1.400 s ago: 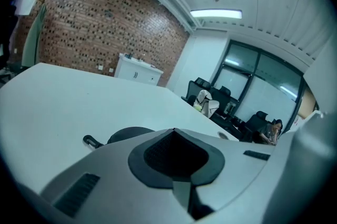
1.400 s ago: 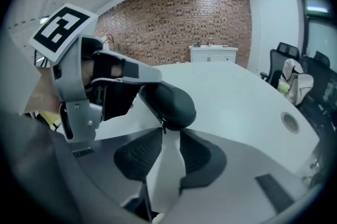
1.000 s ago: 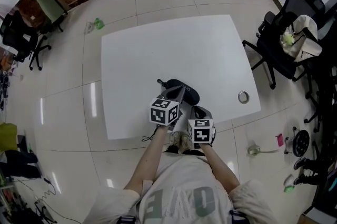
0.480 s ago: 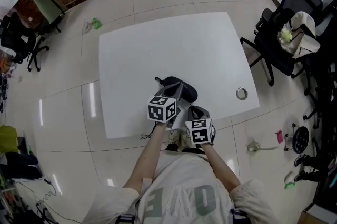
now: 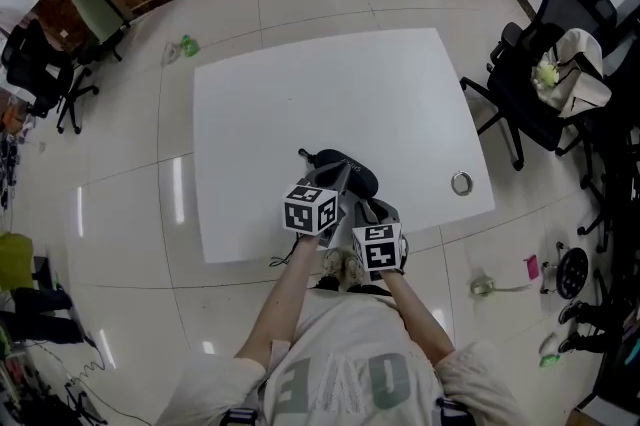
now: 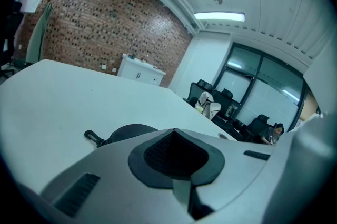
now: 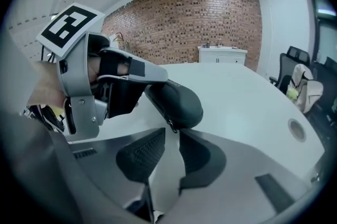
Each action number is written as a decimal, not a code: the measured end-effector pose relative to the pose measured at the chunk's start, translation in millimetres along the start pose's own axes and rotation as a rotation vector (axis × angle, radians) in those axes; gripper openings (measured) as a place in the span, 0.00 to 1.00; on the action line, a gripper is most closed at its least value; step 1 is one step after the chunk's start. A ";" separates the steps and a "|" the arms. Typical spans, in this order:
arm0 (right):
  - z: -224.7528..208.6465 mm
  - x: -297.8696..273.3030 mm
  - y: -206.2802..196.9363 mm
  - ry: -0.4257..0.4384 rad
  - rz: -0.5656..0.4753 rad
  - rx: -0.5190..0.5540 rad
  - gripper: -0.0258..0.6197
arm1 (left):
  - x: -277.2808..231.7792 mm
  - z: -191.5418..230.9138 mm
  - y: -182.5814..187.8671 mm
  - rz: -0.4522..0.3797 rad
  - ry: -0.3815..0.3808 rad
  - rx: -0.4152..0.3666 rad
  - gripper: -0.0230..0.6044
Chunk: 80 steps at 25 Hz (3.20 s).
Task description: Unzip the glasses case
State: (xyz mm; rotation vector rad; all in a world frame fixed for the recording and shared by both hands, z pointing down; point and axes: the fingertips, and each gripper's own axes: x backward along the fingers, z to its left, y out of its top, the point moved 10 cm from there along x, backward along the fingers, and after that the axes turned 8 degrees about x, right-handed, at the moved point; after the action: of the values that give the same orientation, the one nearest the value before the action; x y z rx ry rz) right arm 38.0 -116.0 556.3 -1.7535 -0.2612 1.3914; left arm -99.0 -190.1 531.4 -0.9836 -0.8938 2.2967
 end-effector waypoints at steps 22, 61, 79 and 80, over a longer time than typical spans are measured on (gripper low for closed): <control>2.2 -4.5 -0.7 0.031 0.015 -0.018 0.04 | 2.4 -5.9 1.3 0.031 0.025 -0.063 0.04; -10.4 -0.8 -3.1 0.019 -0.049 -0.295 0.04 | -3.0 -4.5 3.3 0.039 -0.010 -0.024 0.04; -13.4 -10.5 7.9 -0.169 0.007 -0.217 0.07 | -6.0 -4.2 1.4 0.057 -0.046 -0.011 0.04; -13.5 -9.5 9.3 -0.166 -0.001 -0.206 0.07 | -6.2 -3.9 1.6 0.055 -0.047 -0.011 0.04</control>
State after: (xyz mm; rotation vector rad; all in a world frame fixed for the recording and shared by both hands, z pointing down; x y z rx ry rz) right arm 43.3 -134.2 556.4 -1.8024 -0.5113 1.5575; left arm -92.4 -193.7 531.0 -0.9744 -0.9102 2.3723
